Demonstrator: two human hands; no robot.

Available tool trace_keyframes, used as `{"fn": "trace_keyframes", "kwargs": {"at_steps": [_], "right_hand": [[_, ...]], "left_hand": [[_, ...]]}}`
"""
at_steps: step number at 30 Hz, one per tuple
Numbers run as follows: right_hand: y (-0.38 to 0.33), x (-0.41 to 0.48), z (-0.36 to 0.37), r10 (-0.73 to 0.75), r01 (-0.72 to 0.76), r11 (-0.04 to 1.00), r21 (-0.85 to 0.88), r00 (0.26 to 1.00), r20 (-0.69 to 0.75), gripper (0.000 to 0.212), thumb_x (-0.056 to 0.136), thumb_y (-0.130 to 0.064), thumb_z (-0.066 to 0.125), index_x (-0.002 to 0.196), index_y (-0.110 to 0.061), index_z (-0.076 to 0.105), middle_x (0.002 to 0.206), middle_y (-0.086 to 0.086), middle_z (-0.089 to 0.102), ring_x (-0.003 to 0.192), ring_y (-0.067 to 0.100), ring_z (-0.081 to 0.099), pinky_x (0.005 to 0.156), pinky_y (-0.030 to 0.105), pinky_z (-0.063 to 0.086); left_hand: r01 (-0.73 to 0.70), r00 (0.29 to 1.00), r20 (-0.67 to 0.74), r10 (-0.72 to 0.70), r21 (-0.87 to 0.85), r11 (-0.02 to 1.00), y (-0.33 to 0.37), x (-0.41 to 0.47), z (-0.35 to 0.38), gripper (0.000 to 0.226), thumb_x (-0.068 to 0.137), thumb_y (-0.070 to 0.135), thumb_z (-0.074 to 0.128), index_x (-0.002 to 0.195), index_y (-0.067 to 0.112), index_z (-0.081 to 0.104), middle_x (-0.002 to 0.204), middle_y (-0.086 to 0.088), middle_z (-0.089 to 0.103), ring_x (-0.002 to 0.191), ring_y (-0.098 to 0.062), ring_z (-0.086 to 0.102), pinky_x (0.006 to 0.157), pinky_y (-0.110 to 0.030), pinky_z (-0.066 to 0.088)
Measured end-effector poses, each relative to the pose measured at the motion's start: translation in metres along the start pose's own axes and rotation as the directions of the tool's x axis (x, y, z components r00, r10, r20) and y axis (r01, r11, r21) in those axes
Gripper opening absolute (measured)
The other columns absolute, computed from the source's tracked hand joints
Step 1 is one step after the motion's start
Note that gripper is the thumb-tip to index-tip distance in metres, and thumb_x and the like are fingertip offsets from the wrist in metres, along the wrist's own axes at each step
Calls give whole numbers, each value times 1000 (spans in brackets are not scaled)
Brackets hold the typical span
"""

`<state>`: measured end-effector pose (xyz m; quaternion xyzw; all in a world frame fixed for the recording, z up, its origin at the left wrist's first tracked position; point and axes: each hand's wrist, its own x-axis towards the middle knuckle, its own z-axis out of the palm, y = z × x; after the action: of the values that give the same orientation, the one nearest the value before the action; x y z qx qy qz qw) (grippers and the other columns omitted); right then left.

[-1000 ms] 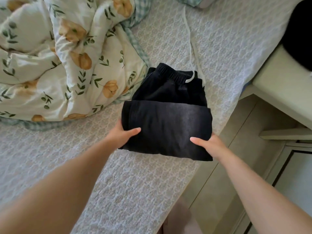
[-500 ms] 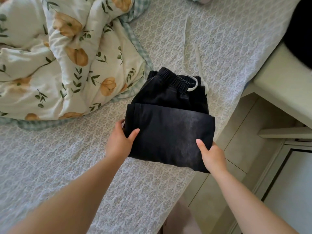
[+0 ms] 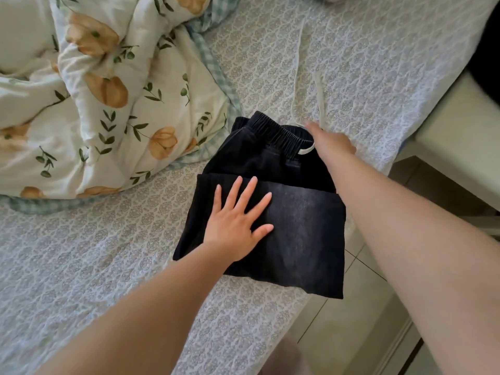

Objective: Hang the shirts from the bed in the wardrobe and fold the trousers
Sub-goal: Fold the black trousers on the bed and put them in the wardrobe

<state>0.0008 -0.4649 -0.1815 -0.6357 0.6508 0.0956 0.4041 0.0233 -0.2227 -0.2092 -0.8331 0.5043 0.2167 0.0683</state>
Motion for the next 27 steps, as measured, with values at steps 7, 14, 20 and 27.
{"fn": "trace_keyframes", "kwargs": {"at_steps": [7,14,20,27], "right_hand": [[-29,14,1,15,-8,982,188,999,-35,25,92,-17,49,113,-7,57,85,1,55,54,11,44,43,24,33],[-67,8,-34,-123,156,740,654,988,-97,27,96,-16,43,120,-7,51,66,-5,55,50,6,51,50,19,44],[-54,-57,-15,-833,826,495,-269,539,124,26,94,-19,45,119,-16,51,83,0,57,62,13,50,51,22,35],[4,-72,27,-621,747,589,-308,663,419,55,90,-16,47,142,-15,32,138,8,46,124,27,46,94,37,40]], "left_hand": [[0,996,90,-1,9,1000,0,2,-3,65,81,70,-9,136,45,-30,143,5,-45,128,-21,-47,104,-49,-29],[11,989,145,-10,-7,1000,-1,4,-12,63,84,70,-3,134,45,-32,143,5,-44,127,-20,-46,105,-49,-27],[47,990,141,-29,-124,991,2,3,-24,67,93,62,29,147,43,-6,156,7,-22,141,-18,-27,112,-47,-16],[38,998,-48,-49,-210,977,2,-22,-29,68,89,57,45,148,30,25,159,6,7,146,-13,-3,117,-40,-5]]}}
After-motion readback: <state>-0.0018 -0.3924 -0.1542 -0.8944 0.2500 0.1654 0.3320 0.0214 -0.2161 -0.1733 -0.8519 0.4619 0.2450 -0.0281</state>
